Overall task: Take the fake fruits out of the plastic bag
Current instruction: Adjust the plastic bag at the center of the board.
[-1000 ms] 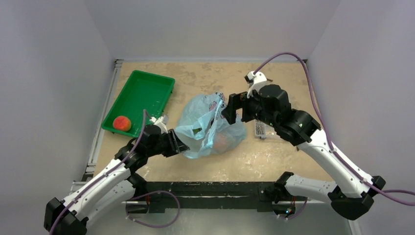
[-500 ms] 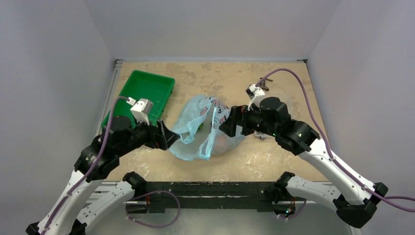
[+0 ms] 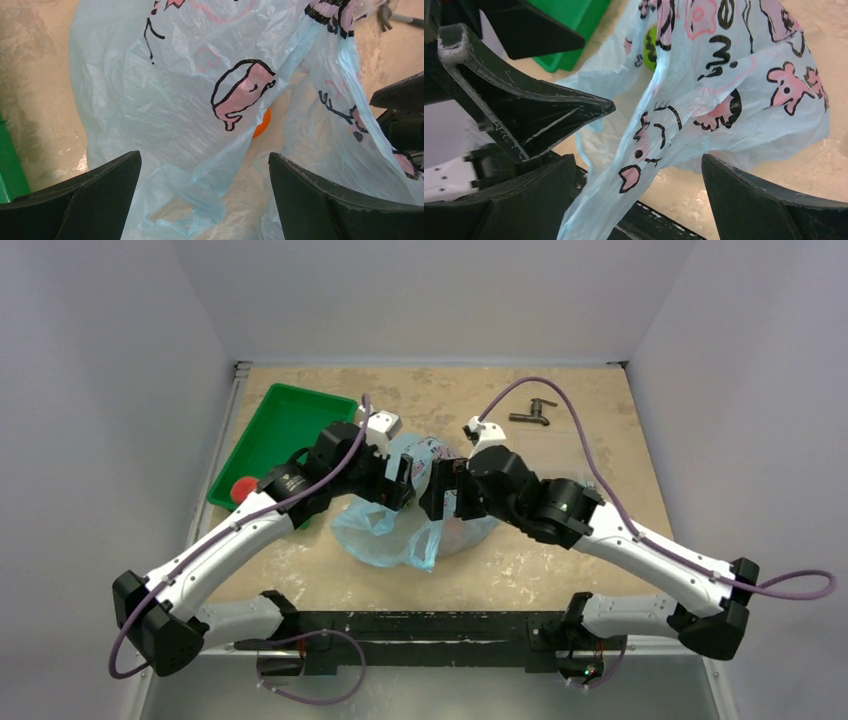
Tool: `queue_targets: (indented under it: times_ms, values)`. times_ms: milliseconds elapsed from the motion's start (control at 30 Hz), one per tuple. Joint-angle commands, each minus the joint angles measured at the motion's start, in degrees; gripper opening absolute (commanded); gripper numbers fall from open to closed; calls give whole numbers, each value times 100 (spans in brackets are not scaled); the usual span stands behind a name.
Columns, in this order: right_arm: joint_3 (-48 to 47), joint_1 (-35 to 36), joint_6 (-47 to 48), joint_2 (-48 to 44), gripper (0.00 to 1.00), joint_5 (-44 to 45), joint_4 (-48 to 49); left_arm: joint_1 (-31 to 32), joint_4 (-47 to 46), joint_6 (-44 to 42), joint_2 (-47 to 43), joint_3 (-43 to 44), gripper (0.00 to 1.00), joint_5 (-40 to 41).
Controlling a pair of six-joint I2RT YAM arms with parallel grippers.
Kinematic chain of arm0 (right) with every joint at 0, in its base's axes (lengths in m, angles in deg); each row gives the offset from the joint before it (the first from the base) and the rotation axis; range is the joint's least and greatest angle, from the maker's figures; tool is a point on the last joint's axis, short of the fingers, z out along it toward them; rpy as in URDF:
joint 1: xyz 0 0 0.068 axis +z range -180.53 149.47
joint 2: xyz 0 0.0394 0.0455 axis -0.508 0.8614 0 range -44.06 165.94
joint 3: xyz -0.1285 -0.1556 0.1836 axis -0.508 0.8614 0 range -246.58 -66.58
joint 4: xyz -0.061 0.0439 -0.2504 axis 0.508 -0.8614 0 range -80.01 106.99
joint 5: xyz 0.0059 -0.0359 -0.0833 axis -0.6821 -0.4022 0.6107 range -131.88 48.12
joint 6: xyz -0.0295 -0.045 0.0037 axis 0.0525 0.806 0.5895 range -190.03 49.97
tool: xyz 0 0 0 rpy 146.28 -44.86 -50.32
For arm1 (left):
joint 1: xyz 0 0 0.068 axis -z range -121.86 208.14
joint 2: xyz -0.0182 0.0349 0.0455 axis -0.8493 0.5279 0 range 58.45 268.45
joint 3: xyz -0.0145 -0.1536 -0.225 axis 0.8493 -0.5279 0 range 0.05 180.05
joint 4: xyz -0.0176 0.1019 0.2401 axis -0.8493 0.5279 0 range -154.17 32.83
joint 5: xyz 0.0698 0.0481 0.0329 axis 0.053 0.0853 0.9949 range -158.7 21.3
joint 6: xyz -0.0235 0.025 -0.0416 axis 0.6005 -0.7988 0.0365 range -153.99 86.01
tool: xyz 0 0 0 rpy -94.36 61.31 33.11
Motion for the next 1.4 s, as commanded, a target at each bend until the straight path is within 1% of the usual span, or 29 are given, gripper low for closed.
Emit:
queue_targets:
  times_ms: [0,33,100,133,167,200,233,267,300,367,400,433,467,533,567,633,700,800,833,933,967,1067,1100,1133,1200,1267,1300,1367]
  values:
    - [-1,415,-175,290,99,1290,-467,142,-527,-225,146,76,100,425]
    - [74,513,-281,332,99,1564,-667,142,-497,-152,203,28,99,642]
    - [464,684,-452,305,96,2098,-904,143,-316,4,351,9,90,1081]
    - [773,722,-504,237,93,2189,-845,143,-239,59,463,18,84,1227]
    - [1115,729,-508,154,89,2161,-673,143,-213,107,563,13,75,1278]
    - [1452,734,-506,64,82,2090,-438,143,-243,132,682,-5,67,1298]
    - [1727,738,-559,-29,72,2029,-271,143,-271,151,800,-23,60,1329]
    - [1945,746,-655,-112,59,1986,-152,143,-290,159,899,-22,49,1424]
    - [2109,747,-783,-214,45,1968,-140,143,-297,150,1004,-8,38,1539]
    - [2305,777,-1061,-427,20,2014,-222,139,-249,151,1180,49,9,1968]
    - [2387,801,-1170,-523,10,2041,-210,141,-242,160,1245,65,0,2239]
    - [2511,816,-1185,-581,3,2004,-130,135,-261,169,1259,75,0,2593]
    - [2627,824,-1203,-595,0,1893,-32,134,-323,180,1253,58,0,2991]
    - [2789,854,-1331,-502,0,1463,45,107,-386,284,1168,49,0,3618]
    - [2894,897,-1385,-426,0,1335,115,62,-441,311,1094,50,0,3723]
    - [3011,1060,-1522,-312,0,1227,205,-39,-540,245,979,90,0,3577]
    - [3020,1205,-1562,-237,0,1234,218,-104,-478,173,882,196,0,3186]
    - [2816,1272,-1462,-253,0,1323,47,-117,-24,151,622,352,0,2691]
    - [2742,1282,-1418,-304,0,1342,10,-111,115,185,460,326,5,2497]
    - [2520,1279,-1197,-555,0,1268,42,-117,519,478,-152,143,51,1903]
    - [2464,1283,-1153,-634,0,1264,62,-114,629,621,-407,53,62,1743]
    - [2367,1284,-1049,-805,0,1262,200,-112,858,1006,-1344,-267,81,1168]
    - [2350,1284,-1046,-834,0,1259,212,-108,924,1173,-1520,-302,82,1015]
    - [2331,1284,-1051,-843,0,1263,230,-110,986,1326,-1906,-360,83,804]
    - [2312,1284,-1096,-879,0,1264,224,-105,800,1652,-2452,-664,81,225]
    - [2338,1281,-1169,-936,0,1242,235,-52,189,2016,-2872,-1029,72,-377]
    - [2372,1283,-1206,-972,0,1229,248,26,-73,2172,-2987,-1210,64,-535]
    - [2453,1284,-1229,-1045,0,1176,306,247,-428,2462,-3048,-1514,50,-450]
